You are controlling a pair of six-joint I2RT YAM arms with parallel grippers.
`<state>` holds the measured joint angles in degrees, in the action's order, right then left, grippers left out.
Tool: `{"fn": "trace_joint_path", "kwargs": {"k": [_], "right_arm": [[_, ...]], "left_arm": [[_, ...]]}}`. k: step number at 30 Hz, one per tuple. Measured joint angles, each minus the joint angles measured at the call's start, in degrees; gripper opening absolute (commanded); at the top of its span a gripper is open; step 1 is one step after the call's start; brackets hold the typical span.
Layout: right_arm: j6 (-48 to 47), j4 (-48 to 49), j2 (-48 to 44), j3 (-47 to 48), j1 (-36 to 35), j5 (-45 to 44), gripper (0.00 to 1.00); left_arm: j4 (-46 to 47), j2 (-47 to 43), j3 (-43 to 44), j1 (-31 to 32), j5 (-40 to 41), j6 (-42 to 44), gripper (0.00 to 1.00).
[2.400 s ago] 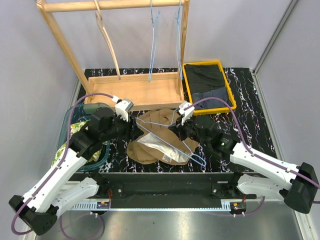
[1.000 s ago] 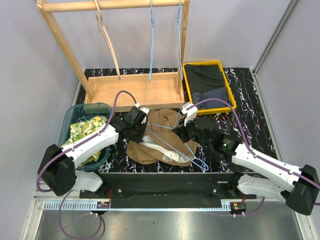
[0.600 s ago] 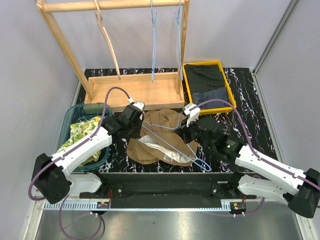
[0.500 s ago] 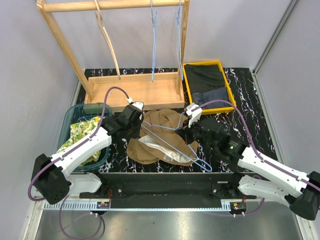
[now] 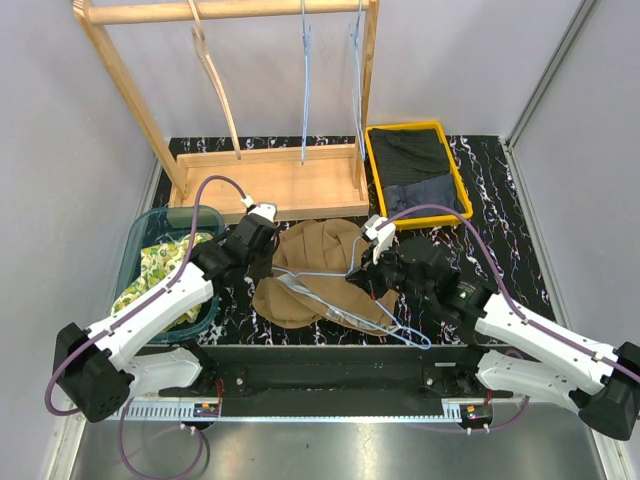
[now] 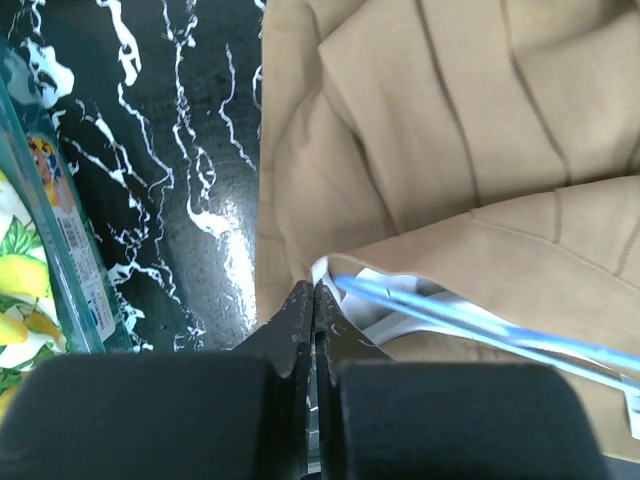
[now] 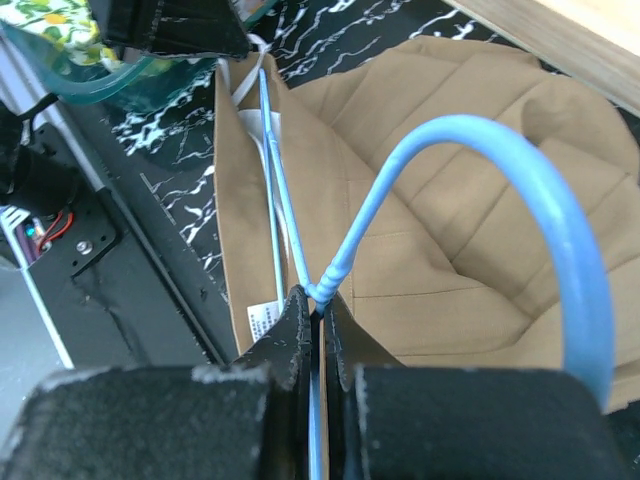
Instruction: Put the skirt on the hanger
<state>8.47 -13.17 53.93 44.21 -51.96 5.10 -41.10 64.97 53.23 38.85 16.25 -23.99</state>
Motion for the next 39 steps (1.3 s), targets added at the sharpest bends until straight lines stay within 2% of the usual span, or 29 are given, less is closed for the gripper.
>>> {"fn": "trace_joint_path", "kwargs": {"k": [11,17,25,39], "right_arm": [[0.02,-0.09,-1.49,-0.28,0.0,3.61,0.0],[0.13,-0.13,-1.9,-0.46,0.0,2.54,0.0],[0.17,-0.17,-6.93,-1.16,0.0,-0.42,0.0],[0.87,0.22,-2.64,-1.6,-0.02,1.92,0.0]], "left_arm": [[-0.02,0.0,-0.74,0.0,1.03,-0.2,0.0],[0.02,-0.09,-0.98,0.0,1.01,-0.15,0.0],[-0.02,-0.81,-1.4,0.0,1.05,-0.17,0.0],[-0.02,-0.87,-1.4,0.0,0.94,-0.15,0.0]]}}
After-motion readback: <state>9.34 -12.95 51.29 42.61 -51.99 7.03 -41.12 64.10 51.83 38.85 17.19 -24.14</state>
